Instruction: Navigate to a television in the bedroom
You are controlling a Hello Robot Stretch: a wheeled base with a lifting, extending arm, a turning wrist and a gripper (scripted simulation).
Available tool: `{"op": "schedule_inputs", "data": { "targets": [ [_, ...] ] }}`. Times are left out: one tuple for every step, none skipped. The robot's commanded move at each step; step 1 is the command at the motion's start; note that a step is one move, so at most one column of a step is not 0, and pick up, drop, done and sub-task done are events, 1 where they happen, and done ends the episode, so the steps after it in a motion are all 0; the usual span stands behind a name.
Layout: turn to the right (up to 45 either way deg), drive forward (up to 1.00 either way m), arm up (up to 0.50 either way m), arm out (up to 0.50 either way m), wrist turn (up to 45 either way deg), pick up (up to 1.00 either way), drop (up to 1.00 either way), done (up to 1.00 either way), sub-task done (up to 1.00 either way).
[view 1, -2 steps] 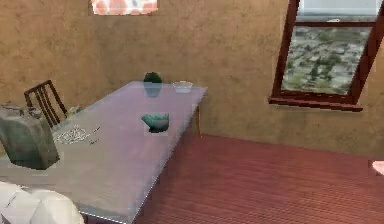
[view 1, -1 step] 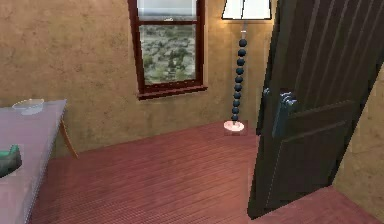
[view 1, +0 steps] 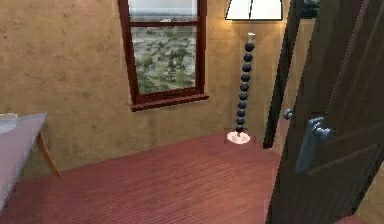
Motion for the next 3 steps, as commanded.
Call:
{"op": "schedule_inputs", "data": {
  "targets": [
    [9.0, 0.00, 0.00, 0.00, 0.0, 0.00, 0.00, 0.00, 0.00],
    [3.0, 0.00, 0.00, 0.00, 0.0, 0.00, 0.00, 0.00, 0.00],
    [0.0, 0.85, 0.00, 0.00, 0.0, 0.00, 0.00, 0.00, 0.00]
  ]
}}
